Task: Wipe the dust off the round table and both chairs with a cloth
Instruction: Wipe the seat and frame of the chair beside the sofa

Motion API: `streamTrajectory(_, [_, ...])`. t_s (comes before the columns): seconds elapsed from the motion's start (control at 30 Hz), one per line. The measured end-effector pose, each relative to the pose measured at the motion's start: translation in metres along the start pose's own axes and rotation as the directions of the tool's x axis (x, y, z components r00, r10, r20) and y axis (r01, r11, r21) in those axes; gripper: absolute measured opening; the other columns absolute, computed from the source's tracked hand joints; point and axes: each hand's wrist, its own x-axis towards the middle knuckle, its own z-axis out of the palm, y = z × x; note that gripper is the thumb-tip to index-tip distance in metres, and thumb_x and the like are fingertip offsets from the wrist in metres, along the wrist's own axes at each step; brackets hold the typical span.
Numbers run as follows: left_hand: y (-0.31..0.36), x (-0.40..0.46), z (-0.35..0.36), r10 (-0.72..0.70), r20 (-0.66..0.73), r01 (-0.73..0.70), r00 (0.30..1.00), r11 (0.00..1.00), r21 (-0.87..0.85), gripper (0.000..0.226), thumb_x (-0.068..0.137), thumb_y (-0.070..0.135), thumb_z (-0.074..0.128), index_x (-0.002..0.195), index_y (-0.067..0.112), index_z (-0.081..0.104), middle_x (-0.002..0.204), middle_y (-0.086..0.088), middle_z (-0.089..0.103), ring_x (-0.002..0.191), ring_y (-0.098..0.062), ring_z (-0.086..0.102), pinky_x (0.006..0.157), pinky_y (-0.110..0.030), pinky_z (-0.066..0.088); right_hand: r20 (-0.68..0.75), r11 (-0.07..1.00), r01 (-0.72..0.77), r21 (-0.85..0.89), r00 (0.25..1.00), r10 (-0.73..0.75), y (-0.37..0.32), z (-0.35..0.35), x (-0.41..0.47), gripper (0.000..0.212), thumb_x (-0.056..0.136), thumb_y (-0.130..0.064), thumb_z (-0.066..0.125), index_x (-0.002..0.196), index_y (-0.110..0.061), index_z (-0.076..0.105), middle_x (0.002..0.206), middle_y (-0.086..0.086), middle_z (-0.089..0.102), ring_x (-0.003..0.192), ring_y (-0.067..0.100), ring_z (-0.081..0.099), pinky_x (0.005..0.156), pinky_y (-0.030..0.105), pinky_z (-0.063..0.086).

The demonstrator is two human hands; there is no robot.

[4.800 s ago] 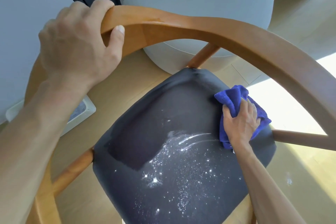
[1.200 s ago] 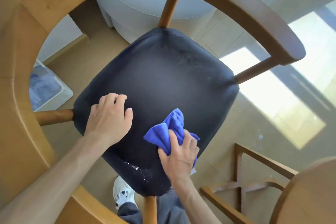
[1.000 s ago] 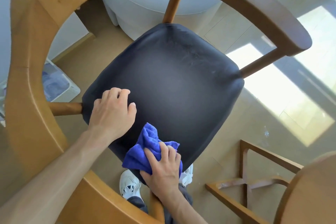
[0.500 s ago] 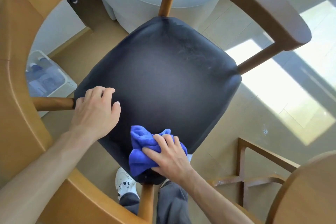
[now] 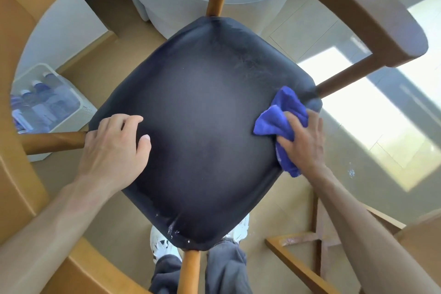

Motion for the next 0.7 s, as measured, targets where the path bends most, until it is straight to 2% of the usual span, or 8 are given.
streamTrajectory(0.1, [0.002, 0.001, 0.002, 0.019, -0.020, -0.019, 1.000, 1.000, -0.019, 0.041, 0.092, 0.024, 0.051, 0.131, 0.009, 0.051, 0.132, -0.011, 0.052, 0.124, -0.032, 0.042, 0.096, -0.049, 0.036, -0.044, 0.974, -0.225, 0.015, 0.973, 0.226, 0.026, -0.006, 0.034, 0.032, 0.084, -0.034, 0.054, 0.115, -0.027, 0.053, 0.124, 0.013, 0.041, 0.107, 0.033, 0.039, 0.084, 0.036, 0.033])
streamTrajectory(0.17, [0.004, 0.002, 0.002, 0.027, -0.037, -0.028, 0.999, 0.999, -0.037, 0.040, 0.092, 0.024, 0.051, 0.130, 0.009, 0.052, 0.131, -0.011, 0.052, 0.123, -0.032, 0.043, 0.095, -0.050, 0.037, -0.054, 0.933, -0.341, 0.111, 0.936, 0.348, 0.025, -0.003, 0.041, 0.027, 0.085, -0.037, 0.052, 0.112, -0.032, 0.050, 0.127, 0.007, 0.040, 0.105, 0.026, 0.039, 0.083, 0.033, 0.032])
streamTrajectory(0.27, [0.004, 0.003, 0.003, 0.027, -0.057, -0.031, 0.998, 0.998, -0.063, 0.039, 0.092, 0.025, 0.051, 0.128, 0.010, 0.053, 0.130, -0.011, 0.053, 0.121, -0.032, 0.044, 0.095, -0.051, 0.037, -0.117, 0.877, -0.447, 0.176, 0.875, 0.470, 0.006, 0.005, 0.035, 0.026, 0.084, -0.040, 0.049, 0.110, -0.032, 0.049, 0.126, 0.005, 0.041, 0.090, 0.014, 0.036, 0.081, 0.030, 0.035])
streamTrajectory(0.33, [0.003, 0.004, 0.004, 0.028, -0.066, -0.033, 0.997, 0.996, -0.078, 0.039, 0.092, 0.026, 0.050, 0.128, 0.011, 0.053, 0.130, -0.010, 0.052, 0.121, -0.032, 0.044, 0.095, -0.050, 0.037, -0.140, 0.860, -0.475, 0.184, 0.854, 0.502, -0.010, 0.006, 0.032, 0.026, 0.084, -0.041, 0.048, 0.107, -0.030, 0.049, 0.124, 0.006, 0.042, 0.091, 0.017, 0.038, 0.081, 0.031, 0.037])
streamTrajectory(0.43, [0.002, 0.005, 0.005, 0.026, -0.080, -0.033, 0.996, 0.995, -0.095, 0.039, 0.093, 0.029, 0.048, 0.128, 0.013, 0.052, 0.131, -0.009, 0.051, 0.121, -0.030, 0.044, 0.094, -0.050, 0.036, -0.110, 0.912, -0.401, 0.090, 0.906, 0.410, -0.043, 0.011, 0.019, 0.027, 0.083, -0.040, 0.052, 0.106, -0.026, 0.052, 0.125, 0.009, 0.042, 0.105, 0.031, 0.044, 0.084, 0.037, 0.041])
streamTrajectory(0.47, [0.001, 0.005, 0.006, 0.023, -0.087, -0.032, 0.996, 0.994, -0.100, 0.039, 0.093, 0.029, 0.048, 0.128, 0.013, 0.052, 0.131, -0.009, 0.051, 0.121, -0.030, 0.043, 0.094, -0.050, 0.036, -0.097, 0.931, -0.363, 0.047, 0.926, 0.366, -0.057, 0.015, 0.012, 0.030, 0.083, -0.039, 0.055, 0.108, -0.024, 0.054, 0.124, 0.012, 0.043, 0.105, 0.034, 0.045, 0.084, 0.040, 0.043])
streamTrajectory(0.53, [0.001, 0.006, 0.006, 0.010, -0.101, -0.022, 0.995, 0.993, -0.116, 0.039, 0.093, 0.030, 0.047, 0.129, 0.013, 0.052, 0.132, -0.009, 0.050, 0.122, -0.030, 0.042, 0.095, -0.049, 0.035, -0.075, 0.958, -0.286, 0.004, 0.956, 0.285, -0.090, 0.023, -0.006, 0.034, 0.081, -0.036, 0.062, 0.110, -0.018, 0.059, 0.119, 0.016, 0.047, 0.096, 0.037, 0.046, 0.079, 0.044, 0.044])
streamTrajectory(0.7, [0.000, 0.007, 0.006, -0.006, -0.141, -0.015, 0.990, 0.989, -0.147, 0.038, 0.094, 0.030, 0.046, 0.128, 0.013, 0.051, 0.130, -0.007, 0.049, 0.122, -0.029, 0.040, 0.094, -0.045, 0.032, 0.028, 0.999, -0.028, 0.021, 0.999, 0.027, -0.177, 0.042, -0.066, 0.032, 0.071, -0.029, 0.069, 0.099, -0.014, 0.067, 0.106, 0.017, 0.057, 0.080, 0.035, 0.051, 0.066, 0.040, 0.046])
